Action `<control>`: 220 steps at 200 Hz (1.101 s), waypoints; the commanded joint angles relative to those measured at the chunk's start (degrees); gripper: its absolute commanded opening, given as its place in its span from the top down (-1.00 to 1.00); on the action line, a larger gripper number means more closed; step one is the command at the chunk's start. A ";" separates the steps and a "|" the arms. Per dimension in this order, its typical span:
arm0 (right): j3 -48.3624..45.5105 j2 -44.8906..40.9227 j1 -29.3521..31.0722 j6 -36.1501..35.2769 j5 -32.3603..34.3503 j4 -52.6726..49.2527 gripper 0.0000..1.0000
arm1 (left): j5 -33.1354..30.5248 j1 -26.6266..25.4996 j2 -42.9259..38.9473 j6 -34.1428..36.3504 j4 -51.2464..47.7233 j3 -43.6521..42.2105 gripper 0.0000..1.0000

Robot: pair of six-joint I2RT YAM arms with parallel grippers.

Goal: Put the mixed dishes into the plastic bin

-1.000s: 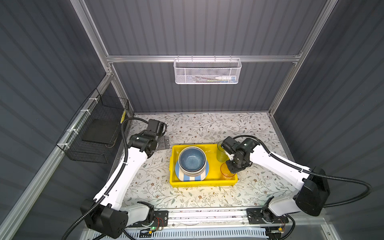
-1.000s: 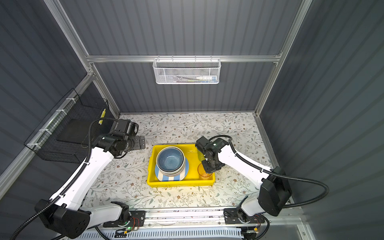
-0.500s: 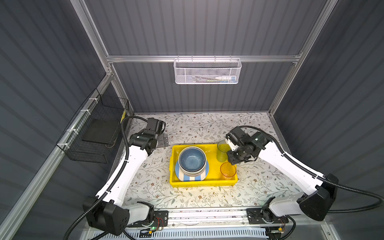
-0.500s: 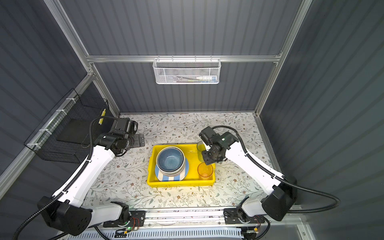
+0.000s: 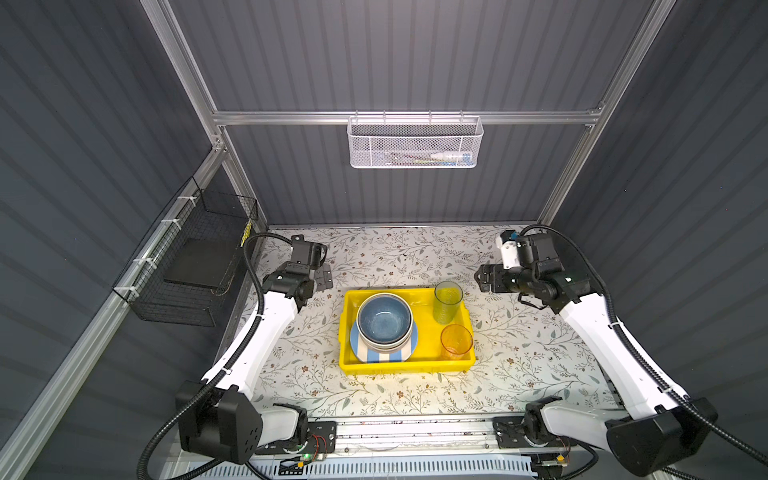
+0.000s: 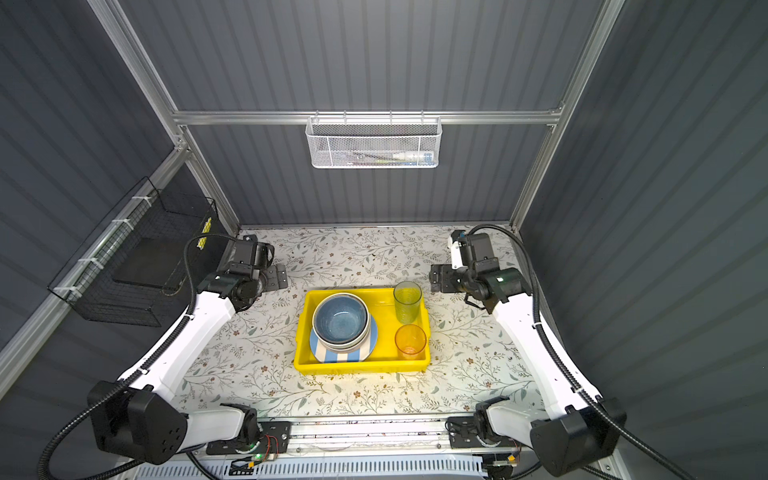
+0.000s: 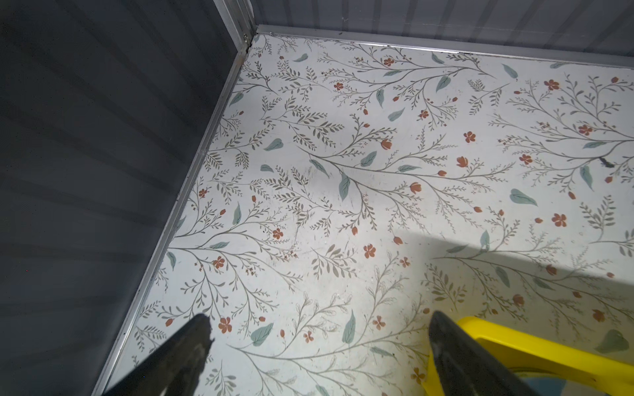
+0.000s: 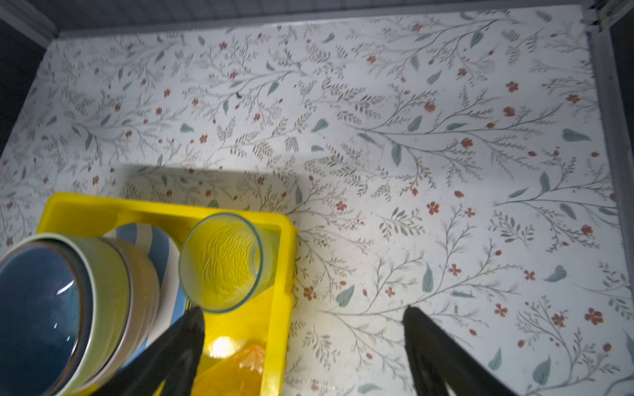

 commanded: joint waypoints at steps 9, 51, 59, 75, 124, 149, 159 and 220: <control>-6.77 -0.96 -5.13 -3.39 -1.75 14.88 -0.98 | 3.94 3.38 -0.75 2.79 10.81 -3.95 -1.00; -16.80 -2.35 -10.77 -1.37 1.87 29.93 -0.98 | 8.02 7.04 3.90 4.72 17.00 -6.51 -1.00; -18.66 -2.38 -11.34 -1.59 4.53 32.40 -0.98 | 8.22 7.55 4.70 5.21 18.98 -7.65 -1.00; -23.58 -2.33 -12.30 -2.45 10.62 38.80 -0.98 | 7.21 7.95 5.13 5.57 25.32 -11.46 -1.00; -37.64 0.13 -17.28 0.02 14.78 58.24 -0.98 | 6.83 8.49 5.27 8.01 44.26 -24.29 -1.00; -43.55 1.73 -17.71 -1.36 14.70 69.73 -0.98 | 6.65 8.66 6.40 10.14 51.21 -28.71 -1.00; -44.02 2.51 -17.80 -1.52 14.78 70.91 -0.98 | 6.43 8.75 6.96 10.57 54.19 -30.43 -1.00; -48.18 7.64 -18.24 -3.06 11.39 84.37 -0.98 | 4.26 8.93 12.78 10.36 72.41 -37.53 -1.00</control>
